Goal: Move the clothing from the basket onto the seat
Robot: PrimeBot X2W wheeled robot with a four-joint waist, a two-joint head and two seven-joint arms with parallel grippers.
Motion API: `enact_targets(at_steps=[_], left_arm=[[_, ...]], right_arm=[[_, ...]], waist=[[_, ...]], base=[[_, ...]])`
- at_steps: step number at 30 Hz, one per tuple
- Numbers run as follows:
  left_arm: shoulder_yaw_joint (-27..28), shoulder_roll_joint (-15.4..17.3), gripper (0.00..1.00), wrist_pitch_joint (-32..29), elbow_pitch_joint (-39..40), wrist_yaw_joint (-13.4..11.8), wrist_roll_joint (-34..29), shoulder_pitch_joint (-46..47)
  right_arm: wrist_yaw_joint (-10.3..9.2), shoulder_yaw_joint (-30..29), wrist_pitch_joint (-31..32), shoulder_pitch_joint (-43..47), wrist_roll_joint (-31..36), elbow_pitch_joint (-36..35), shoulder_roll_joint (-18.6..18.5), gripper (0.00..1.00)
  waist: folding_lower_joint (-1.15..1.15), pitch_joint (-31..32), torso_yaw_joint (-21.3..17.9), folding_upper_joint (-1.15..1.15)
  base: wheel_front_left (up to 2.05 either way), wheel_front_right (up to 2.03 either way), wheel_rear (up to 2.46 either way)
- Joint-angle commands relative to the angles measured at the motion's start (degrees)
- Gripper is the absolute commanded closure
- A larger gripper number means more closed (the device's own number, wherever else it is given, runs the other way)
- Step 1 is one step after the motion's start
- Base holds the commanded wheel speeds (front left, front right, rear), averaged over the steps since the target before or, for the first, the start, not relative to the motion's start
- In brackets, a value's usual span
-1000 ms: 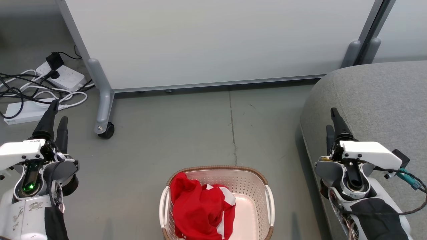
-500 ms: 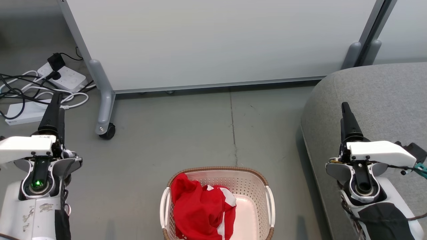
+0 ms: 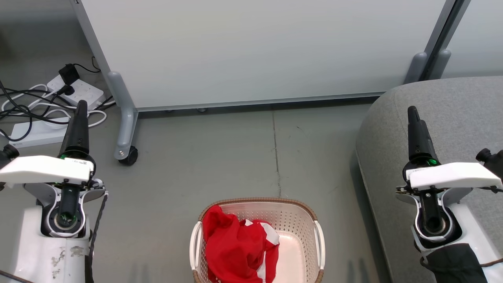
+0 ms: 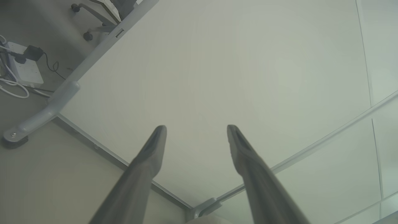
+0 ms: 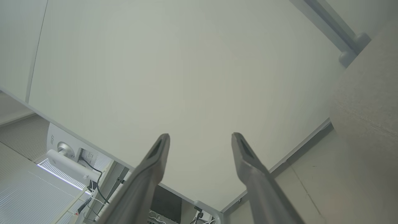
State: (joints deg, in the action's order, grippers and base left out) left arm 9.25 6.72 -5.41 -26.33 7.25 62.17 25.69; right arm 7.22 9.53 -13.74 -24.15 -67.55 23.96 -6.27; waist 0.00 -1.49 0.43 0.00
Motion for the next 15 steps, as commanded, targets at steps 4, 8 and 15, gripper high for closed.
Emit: enact_targets(at_steps=[4, 8, 15], left_arm=[[-1.7, 0.4, 0.00, 2.0, 4.1, 0.2, -8.2, -0.3], [-3.1, 0.7, 0.00, 3.2, 6.1, 0.1, -13.8, -1.4], [-5.4, 1.1, 0.00, 5.0, 8.4, -0.3, -20.7, -3.2]], right_arm=[[0.17, -1.1, -0.6, 0.3, 8.8, -3.6, -0.9, 0.00], [0.19, -1.2, -0.6, 1.3, 14.3, -5.0, -1.4, 0.00], [0.21, -1.5, -0.7, 2.9, 21.7, -6.1, -1.8, 0.00]], waist=[[0.00, 0.2, 0.2, 0.00], [0.00, 0.4, 0.3, 0.00], [0.00, 0.8, 0.4, 0.00]], base=[[0.00, 0.00, 0.00], [0.00, 0.00, 0.00], [0.00, 0.00, 0.00]])
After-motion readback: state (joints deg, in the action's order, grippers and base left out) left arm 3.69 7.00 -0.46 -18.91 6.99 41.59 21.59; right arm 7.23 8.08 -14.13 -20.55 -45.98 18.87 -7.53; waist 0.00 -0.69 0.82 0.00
